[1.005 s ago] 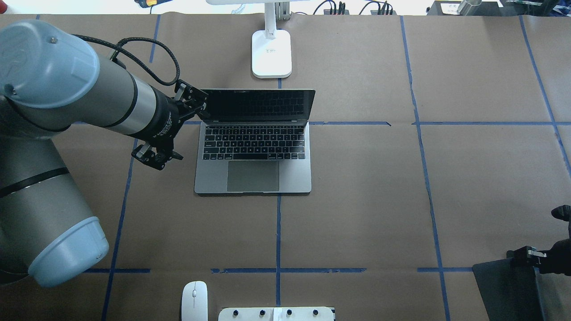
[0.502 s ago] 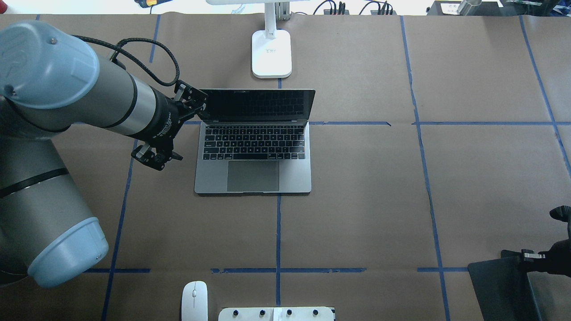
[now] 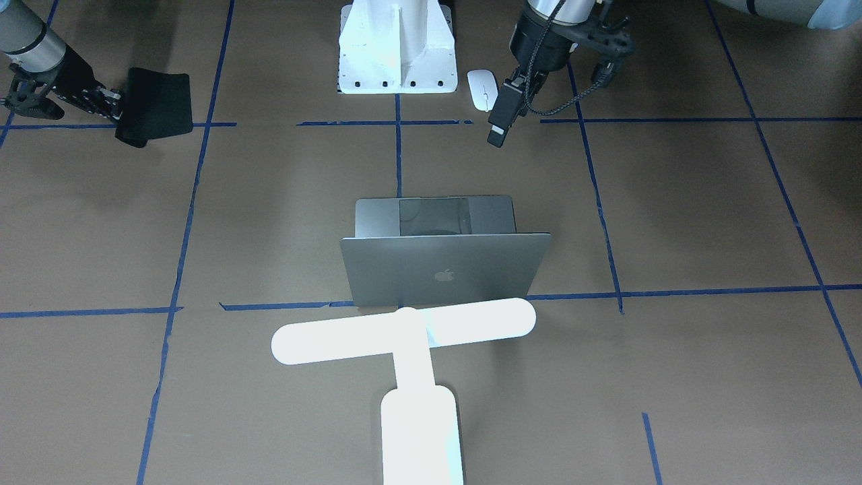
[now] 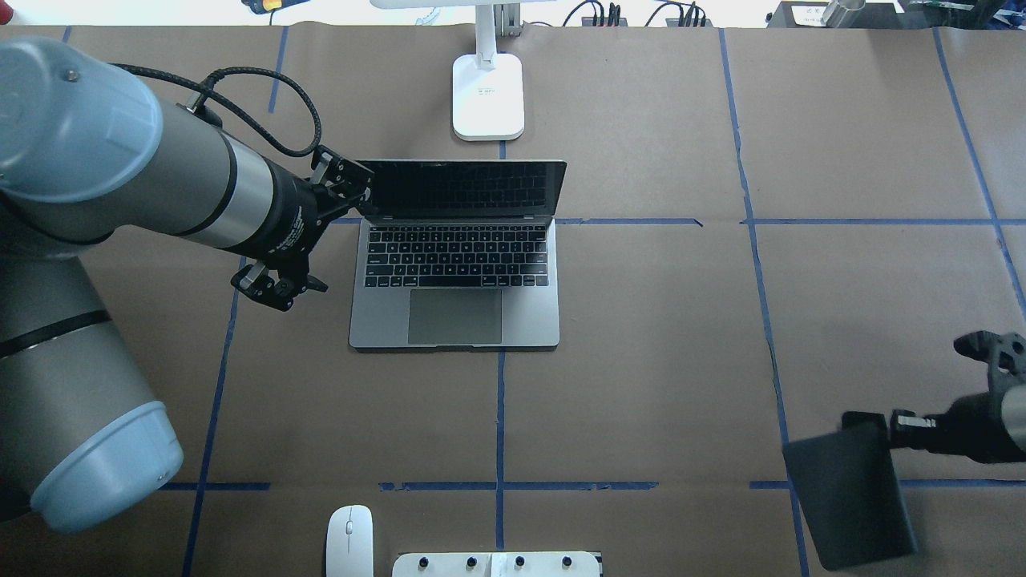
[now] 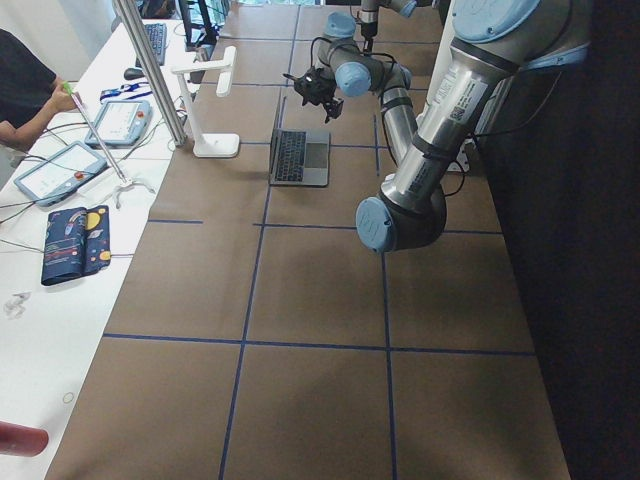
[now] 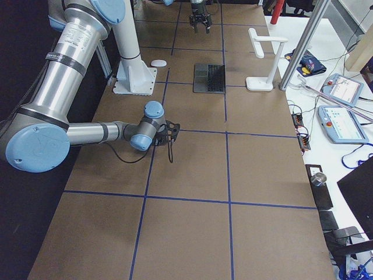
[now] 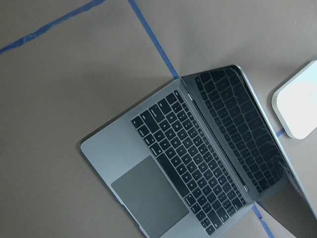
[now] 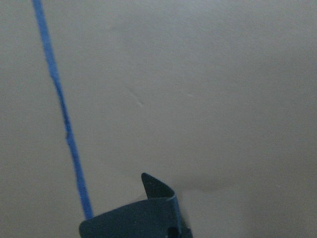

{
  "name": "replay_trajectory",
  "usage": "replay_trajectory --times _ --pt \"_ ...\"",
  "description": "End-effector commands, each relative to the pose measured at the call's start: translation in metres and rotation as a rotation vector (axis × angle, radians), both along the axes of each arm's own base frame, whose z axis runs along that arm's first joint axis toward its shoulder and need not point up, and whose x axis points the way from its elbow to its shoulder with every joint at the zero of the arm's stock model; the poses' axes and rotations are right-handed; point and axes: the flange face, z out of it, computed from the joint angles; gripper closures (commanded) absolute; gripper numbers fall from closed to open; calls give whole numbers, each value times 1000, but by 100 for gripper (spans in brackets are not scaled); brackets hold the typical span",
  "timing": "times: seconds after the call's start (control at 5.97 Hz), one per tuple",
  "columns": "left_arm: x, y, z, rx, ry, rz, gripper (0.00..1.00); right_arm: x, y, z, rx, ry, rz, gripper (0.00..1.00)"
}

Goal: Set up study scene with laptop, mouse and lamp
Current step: 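Withdraw the left gripper while the right gripper brings the black mouse pad, then place the mouse pad by the laptop while the left gripper nears the mouse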

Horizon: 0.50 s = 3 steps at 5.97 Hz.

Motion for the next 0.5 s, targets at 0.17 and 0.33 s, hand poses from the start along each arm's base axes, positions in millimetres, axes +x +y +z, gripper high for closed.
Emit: replay_trajectory --times 0.17,0.33 --pt "-10 66 24 175 -32 203 0 -49 -71 -58 11 -126 120 100" --pt "9 85 34 134 -93 269 0 -75 -112 -63 3 -107 158 100"
